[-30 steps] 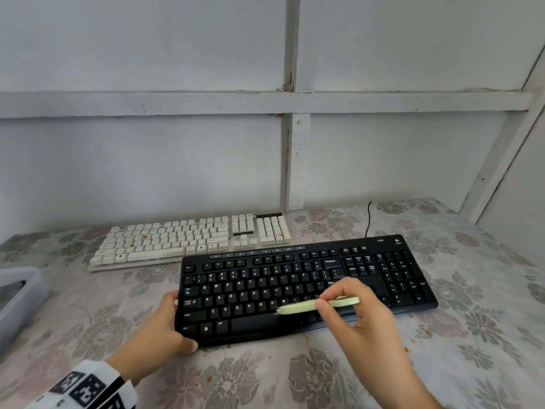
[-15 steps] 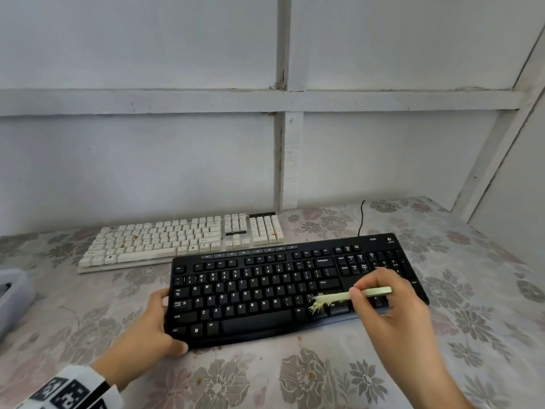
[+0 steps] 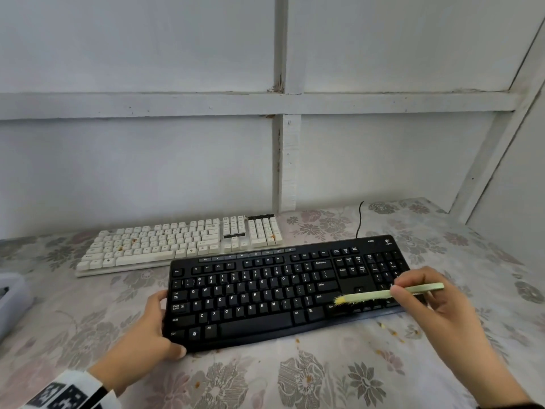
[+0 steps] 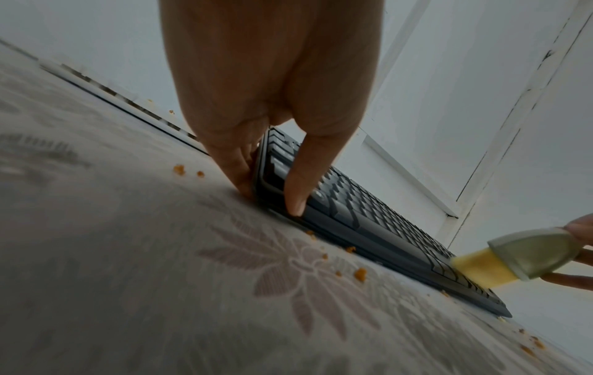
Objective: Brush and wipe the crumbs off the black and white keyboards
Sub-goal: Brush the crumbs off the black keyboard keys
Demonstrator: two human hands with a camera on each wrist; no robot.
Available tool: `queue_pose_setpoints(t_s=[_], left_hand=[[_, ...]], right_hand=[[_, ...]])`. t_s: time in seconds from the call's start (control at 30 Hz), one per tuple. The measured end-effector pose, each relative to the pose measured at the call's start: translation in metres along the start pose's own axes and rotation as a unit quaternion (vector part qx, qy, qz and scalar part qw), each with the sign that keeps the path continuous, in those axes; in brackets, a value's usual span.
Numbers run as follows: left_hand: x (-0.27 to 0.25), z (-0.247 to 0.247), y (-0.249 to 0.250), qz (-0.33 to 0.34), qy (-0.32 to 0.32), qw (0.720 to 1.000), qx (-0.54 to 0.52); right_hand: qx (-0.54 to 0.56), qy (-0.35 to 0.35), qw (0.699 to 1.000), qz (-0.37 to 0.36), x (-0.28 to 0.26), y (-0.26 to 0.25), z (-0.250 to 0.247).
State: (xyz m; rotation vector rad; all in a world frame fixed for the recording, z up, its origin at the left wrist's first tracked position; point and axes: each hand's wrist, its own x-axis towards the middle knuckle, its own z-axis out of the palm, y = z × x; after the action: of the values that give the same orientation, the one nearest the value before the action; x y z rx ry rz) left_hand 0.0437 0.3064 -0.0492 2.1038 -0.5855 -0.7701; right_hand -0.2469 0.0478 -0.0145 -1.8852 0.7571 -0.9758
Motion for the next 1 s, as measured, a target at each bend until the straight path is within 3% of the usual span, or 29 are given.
queue_pose_setpoints(t_s=[0.17,0.3,0.47,0.6,0.73,0.87,1.0], left_hand=[[0.000,0.000,0.000,-0.002,0.003,1.000,-0.004],[0.000,0.000,0.001,-0.005,0.004,1.000,-0.002],[0.000,0.001,0.000,-0.007,0.001,1.000,0.000],[0.000,0.001,0.001,-0.006,0.000,1.000,-0.002],[0.001,0.000,0.000,-0.009,-0.002,1.000,-0.011],[0.000,0.000,0.000,-0.010,-0.003,1.000,-0.014],[-0.002,0.000,0.001,-0.001,-0.002,1.000,-0.008]], right_hand=[[-0.071,0.068,0.995,-0.016,0.006,0.010,-0.017],[-0.024,0.008,0.999,-0.032,0.003,0.010,-0.019],[-0.075,0.078,0.994,-0.033,0.015,0.017,-0.032],[-0.053,0.035,0.998,-0.006,0.018,0.024,-0.039],[-0.108,0.101,0.989,-0.008,0.024,0.027,-0.049],[-0.059,0.080,0.995,-0.001,0.022,0.030,-0.047],[-0.139,0.148,0.979,-0.003,0.020,0.017,-0.046]])
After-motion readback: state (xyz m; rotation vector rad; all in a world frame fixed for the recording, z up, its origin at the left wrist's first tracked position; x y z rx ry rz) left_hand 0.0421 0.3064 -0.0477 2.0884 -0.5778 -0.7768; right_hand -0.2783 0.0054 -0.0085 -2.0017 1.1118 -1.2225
